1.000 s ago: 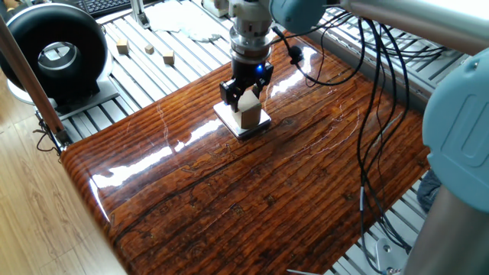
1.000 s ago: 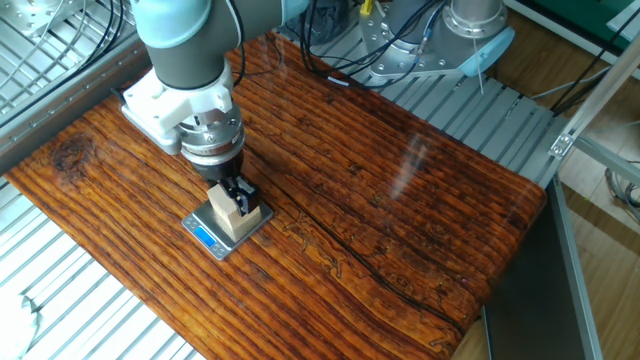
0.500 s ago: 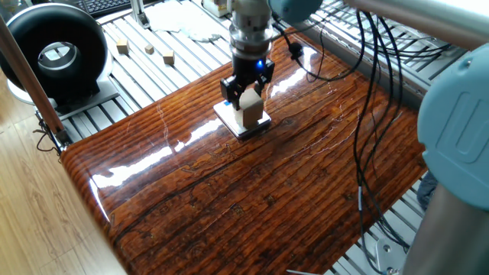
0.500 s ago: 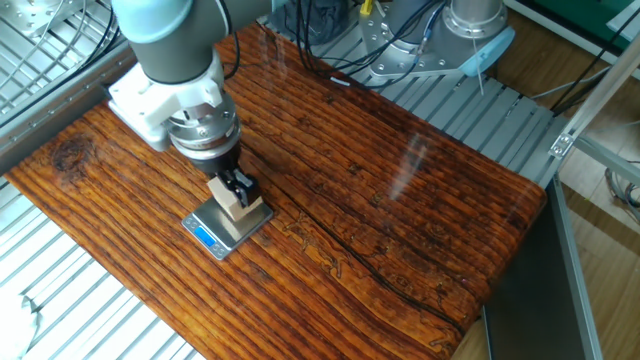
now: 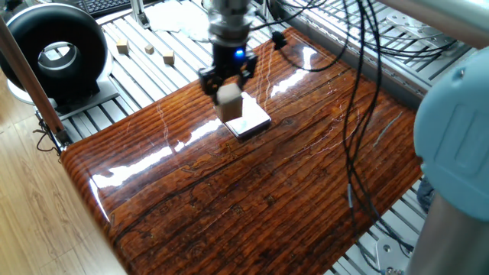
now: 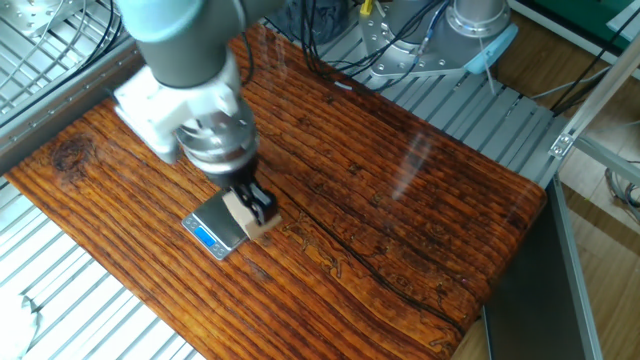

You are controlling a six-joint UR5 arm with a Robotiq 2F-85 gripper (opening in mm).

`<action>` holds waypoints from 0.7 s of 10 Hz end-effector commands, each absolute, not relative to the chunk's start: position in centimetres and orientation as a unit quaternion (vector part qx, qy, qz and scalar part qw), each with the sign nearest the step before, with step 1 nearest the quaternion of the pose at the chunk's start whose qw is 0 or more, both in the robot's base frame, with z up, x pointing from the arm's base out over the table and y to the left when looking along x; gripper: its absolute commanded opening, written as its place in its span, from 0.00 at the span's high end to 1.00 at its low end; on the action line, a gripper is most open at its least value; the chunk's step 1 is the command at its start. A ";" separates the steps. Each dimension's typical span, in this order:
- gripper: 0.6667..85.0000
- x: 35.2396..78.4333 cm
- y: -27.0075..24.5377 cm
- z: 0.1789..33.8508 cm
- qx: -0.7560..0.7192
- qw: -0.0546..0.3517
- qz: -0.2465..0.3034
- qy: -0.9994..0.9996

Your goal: Remove the object from the scale

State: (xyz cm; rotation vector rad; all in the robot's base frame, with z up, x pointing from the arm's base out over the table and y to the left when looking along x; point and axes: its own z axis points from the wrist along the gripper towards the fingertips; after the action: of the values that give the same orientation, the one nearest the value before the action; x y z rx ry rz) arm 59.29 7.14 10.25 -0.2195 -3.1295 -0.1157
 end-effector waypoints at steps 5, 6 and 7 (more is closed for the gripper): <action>0.91 61.4 11.3 6.4 -0.077 -0.038 -0.020 -0.996; 0.48 61.5 11.8 6.5 -0.069 -0.040 -0.029 -0.996; 0.38 61.7 12.5 6.6 -0.061 -0.043 -0.041 -0.996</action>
State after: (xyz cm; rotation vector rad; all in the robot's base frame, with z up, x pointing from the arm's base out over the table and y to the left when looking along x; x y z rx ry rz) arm 61.30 11.23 7.08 -0.2117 -3.2095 -0.0789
